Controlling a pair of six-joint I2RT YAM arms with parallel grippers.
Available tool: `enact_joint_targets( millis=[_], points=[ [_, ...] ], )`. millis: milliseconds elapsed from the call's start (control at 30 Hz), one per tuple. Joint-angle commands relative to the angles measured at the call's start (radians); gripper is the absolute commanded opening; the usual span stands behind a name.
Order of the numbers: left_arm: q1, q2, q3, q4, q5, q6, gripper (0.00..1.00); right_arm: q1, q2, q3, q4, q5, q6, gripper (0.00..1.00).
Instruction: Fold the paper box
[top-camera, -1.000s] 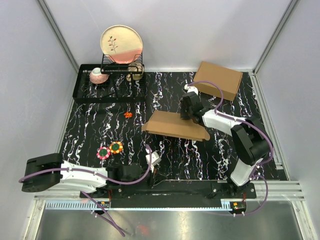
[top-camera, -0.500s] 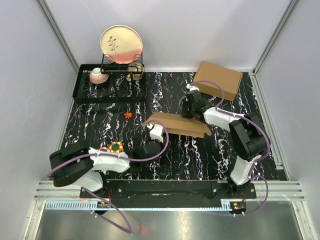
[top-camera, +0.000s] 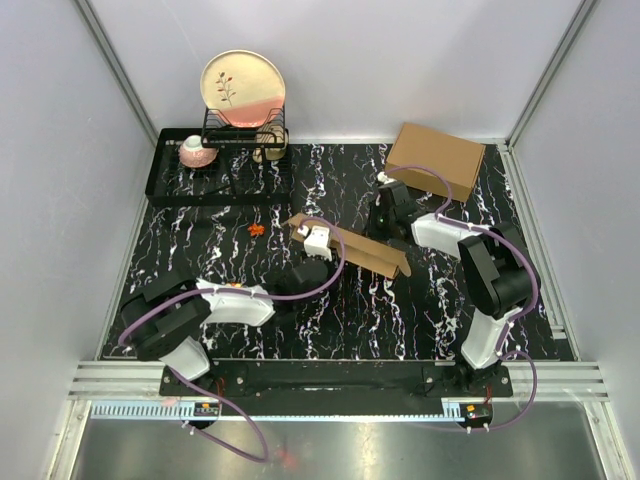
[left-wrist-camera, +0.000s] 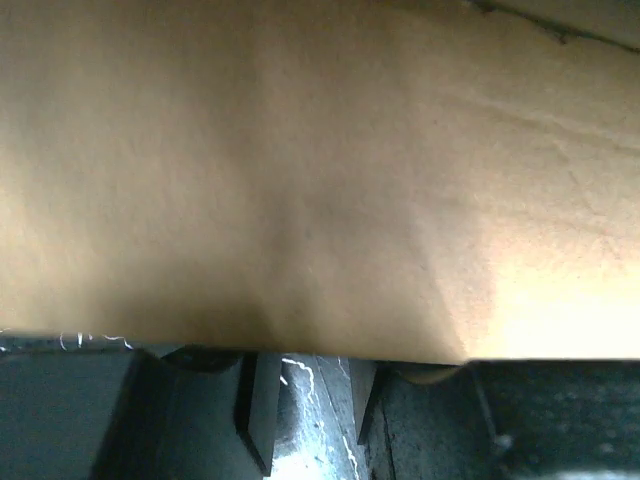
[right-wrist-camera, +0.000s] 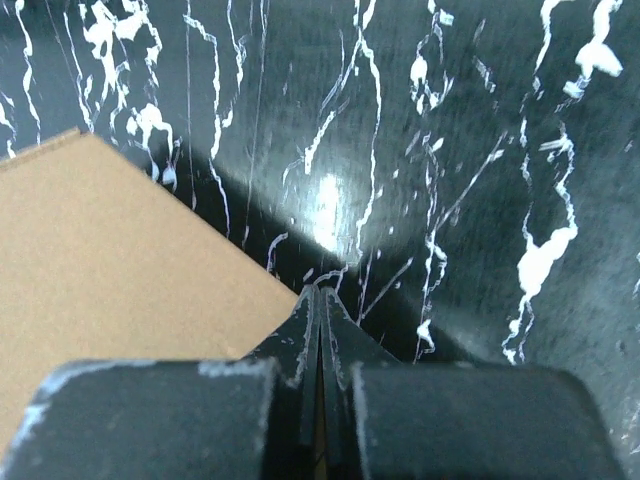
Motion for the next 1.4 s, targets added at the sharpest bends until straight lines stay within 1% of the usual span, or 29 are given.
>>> enact_joint_targets(
  millis=[0,167,367,600,800,933,1033,1100,1167,1200,1267,1300,1367],
  points=[
    [0.019,-0.059,0.048,0.082,-0.006,0.039,0.33,0.018,-0.015,-0.052,-0.111,-0.109,0.024,0.0],
    [0.021,-0.107,0.062,0.073,-0.009,0.055,0.34,0.021,-0.037,-0.083,-0.089,-0.138,0.056,0.0],
    [0.022,-0.127,0.051,0.072,0.011,0.05,0.34,0.018,-0.063,-0.098,-0.086,-0.117,0.059,0.0],
    [0.021,-0.148,-0.013,0.067,0.015,0.018,0.34,0.018,-0.078,-0.101,-0.094,-0.074,0.059,0.0],
    [0.021,-0.2,-0.03,-0.019,-0.031,0.009,0.35,0.018,-0.127,-0.094,-0.123,0.039,0.058,0.01],
    [0.021,-0.222,-0.053,-0.025,-0.032,-0.011,0.35,0.015,-0.162,-0.088,-0.13,0.11,0.064,0.02],
    [0.022,-0.233,-0.056,-0.039,-0.042,-0.013,0.35,0.003,-0.188,-0.077,-0.129,0.185,0.084,0.02],
    [0.021,-0.257,-0.061,-0.059,-0.057,-0.011,0.35,-0.028,-0.201,-0.066,-0.098,0.22,0.114,0.02],
    [0.022,-0.283,-0.063,-0.12,-0.083,-0.02,0.36,-0.066,-0.201,-0.059,-0.059,0.178,0.141,0.02],
    [0.021,-0.312,-0.063,-0.143,-0.097,-0.025,0.36,-0.116,-0.193,-0.051,-0.002,0.103,0.17,0.02],
    [0.025,-0.341,-0.066,-0.235,-0.178,-0.066,0.37,-0.164,-0.143,-0.045,0.096,-0.035,0.197,0.02],
    [0.032,-0.363,-0.07,-0.246,-0.201,-0.076,0.38,-0.196,-0.117,-0.022,0.168,-0.156,0.228,0.02],
    [0.048,-0.372,-0.081,-0.255,-0.197,-0.082,0.38,-0.219,-0.026,0.016,0.237,-0.274,0.254,0.02]
  ],
)
